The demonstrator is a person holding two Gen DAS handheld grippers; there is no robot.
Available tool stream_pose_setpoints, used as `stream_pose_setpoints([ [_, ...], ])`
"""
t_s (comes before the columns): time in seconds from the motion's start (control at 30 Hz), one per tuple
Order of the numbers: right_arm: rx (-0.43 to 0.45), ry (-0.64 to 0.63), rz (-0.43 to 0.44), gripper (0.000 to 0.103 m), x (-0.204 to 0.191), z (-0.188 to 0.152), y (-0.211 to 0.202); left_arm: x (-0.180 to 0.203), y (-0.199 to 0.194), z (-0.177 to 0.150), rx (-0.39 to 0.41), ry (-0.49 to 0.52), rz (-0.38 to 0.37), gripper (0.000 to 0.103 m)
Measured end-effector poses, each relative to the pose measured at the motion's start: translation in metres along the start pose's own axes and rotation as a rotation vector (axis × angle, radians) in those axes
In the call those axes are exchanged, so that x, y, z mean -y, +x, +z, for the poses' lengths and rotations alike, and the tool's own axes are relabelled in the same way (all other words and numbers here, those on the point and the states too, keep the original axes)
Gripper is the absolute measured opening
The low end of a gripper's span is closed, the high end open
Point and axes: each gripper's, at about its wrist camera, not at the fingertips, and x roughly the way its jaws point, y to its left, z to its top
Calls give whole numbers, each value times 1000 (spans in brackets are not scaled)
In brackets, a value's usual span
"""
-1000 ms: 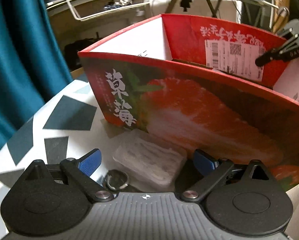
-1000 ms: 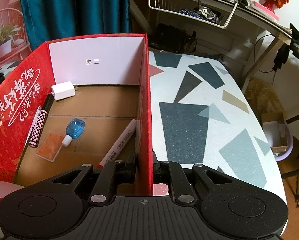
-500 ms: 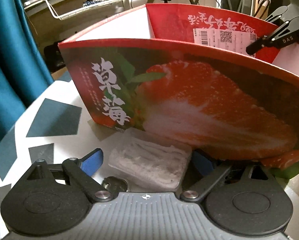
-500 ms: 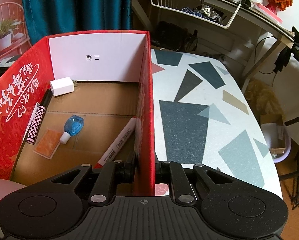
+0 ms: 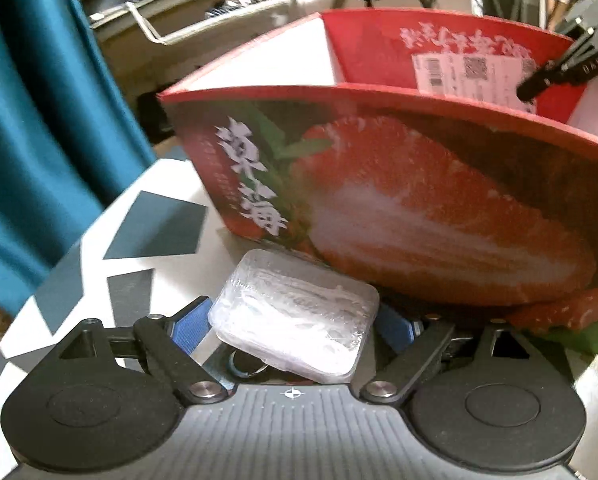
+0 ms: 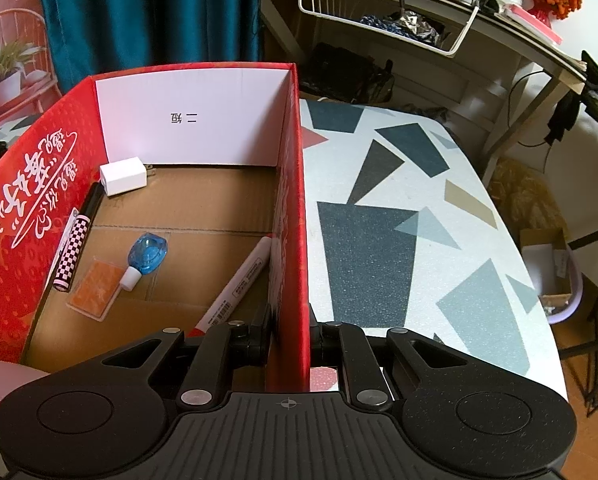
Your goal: Organize rigid objects
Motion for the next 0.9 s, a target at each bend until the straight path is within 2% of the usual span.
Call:
stream_pose_setpoints([
  [0.27,2,10,10,13,1,-1,-1,-2,-28,11,28,-76,82,90],
  [0.47,1,17,17,13,2,-1,-1,-21,-69,33,134,-199,125,90],
  [0.57,0,17,18,13,2,-1,-1,-24,-88,49,192,-225,124,90],
  [0.77,-3,17,21,13,1,-1,-2,-4,-98,90,247,-179,76,90],
  [0.9,-3,17,21,13,1,-1,-2,22,-85,109,245,-97,33,90],
])
